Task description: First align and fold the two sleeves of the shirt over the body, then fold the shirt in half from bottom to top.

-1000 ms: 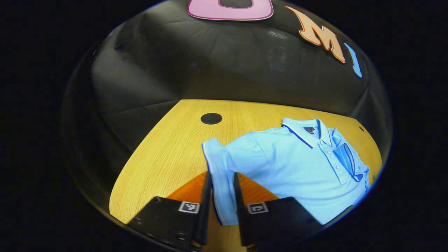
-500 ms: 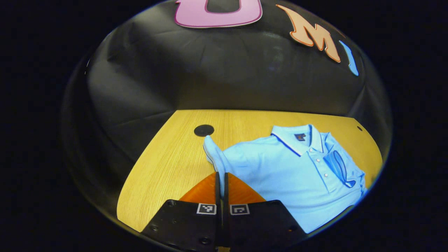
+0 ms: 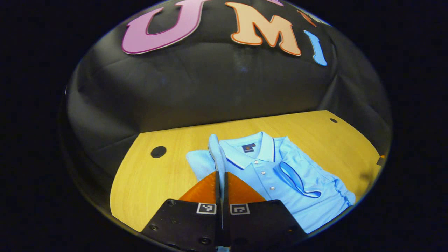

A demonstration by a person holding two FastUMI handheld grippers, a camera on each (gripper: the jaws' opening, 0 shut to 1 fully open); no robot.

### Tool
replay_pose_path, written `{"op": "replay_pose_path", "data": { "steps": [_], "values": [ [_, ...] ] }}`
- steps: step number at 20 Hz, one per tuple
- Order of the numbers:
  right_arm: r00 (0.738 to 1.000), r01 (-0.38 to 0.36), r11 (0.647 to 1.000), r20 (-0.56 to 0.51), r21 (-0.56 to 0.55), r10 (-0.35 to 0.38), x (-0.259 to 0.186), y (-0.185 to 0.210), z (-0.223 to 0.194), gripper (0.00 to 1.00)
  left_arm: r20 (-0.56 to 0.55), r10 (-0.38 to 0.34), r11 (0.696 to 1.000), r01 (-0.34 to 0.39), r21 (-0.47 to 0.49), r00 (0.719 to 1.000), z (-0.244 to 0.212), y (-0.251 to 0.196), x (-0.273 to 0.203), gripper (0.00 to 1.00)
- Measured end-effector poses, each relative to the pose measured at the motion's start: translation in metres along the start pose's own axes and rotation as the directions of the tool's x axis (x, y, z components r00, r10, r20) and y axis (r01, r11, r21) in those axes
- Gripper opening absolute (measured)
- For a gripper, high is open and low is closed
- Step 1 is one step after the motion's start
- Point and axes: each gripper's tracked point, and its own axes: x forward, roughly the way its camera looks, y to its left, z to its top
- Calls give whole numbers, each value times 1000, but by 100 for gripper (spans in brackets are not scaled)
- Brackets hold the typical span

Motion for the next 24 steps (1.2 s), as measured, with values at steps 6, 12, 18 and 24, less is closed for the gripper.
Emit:
{"op": "replay_pose_path", "data": {
  "steps": [6, 12, 18, 24],
  "values": [
    [1000, -2, 1000, -19, -12, 2, 4, 2, -7, 97, -36, -23, 1000, 23, 5, 999, -11, -37, 16, 1],
    [999, -5, 1000, -33, -17, 5, 7, 3, -12, 97, -1, 17, 999, -17, 39, 1000, -7, -39, -5, 70],
    [998, -32, 999, -50, -43, 30, 11, 20, -19, 97, 114, 31, 998, -37, 49, 993, -8, -33, -92, 96],
    [994, -57, 993, -98, -100, 47, -8, 43, -51, 97, 185, 77, 995, -89, 54, 980, -61, -17, -195, 96]
  ]
}}
